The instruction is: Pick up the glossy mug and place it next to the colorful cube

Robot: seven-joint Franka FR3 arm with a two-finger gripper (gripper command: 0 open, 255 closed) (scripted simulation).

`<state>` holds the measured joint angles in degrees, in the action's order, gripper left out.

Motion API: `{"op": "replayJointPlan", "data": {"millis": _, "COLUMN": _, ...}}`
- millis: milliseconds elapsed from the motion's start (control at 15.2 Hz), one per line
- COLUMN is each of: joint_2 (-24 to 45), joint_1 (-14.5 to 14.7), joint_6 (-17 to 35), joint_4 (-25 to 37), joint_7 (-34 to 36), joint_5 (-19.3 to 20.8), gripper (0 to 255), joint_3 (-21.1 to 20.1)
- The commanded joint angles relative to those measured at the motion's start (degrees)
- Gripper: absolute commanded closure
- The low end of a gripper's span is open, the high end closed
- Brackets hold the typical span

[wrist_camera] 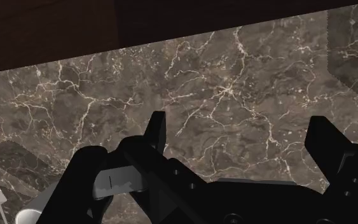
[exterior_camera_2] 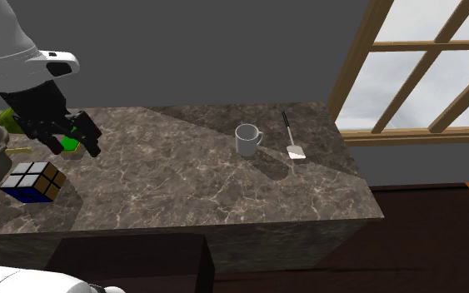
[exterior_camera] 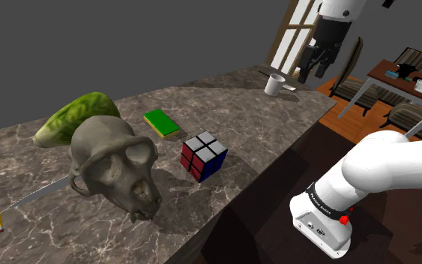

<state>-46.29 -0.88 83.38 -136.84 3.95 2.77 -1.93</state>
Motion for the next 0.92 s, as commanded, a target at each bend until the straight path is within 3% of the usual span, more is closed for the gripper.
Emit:
{"op": "replayJointPlan", "data": {"millis": 0, "joint_2": 0.0, "joint_1": 0.0, "joint_6": 0.0, "joint_4": 0.0, "joint_7": 0.0, "joint_5": 0.0, "gripper": 0, "joint_3": 0.0}}
{"op": "replayJointPlan", "data": {"millis": 858, "joint_2": 20.5, "joint_1": -4.2, "joint_6": 18.0, "joint_4": 4.9, "joint_7": -9.5, "joint_5": 6.2, "gripper": 0, "joint_3": 10.4}}
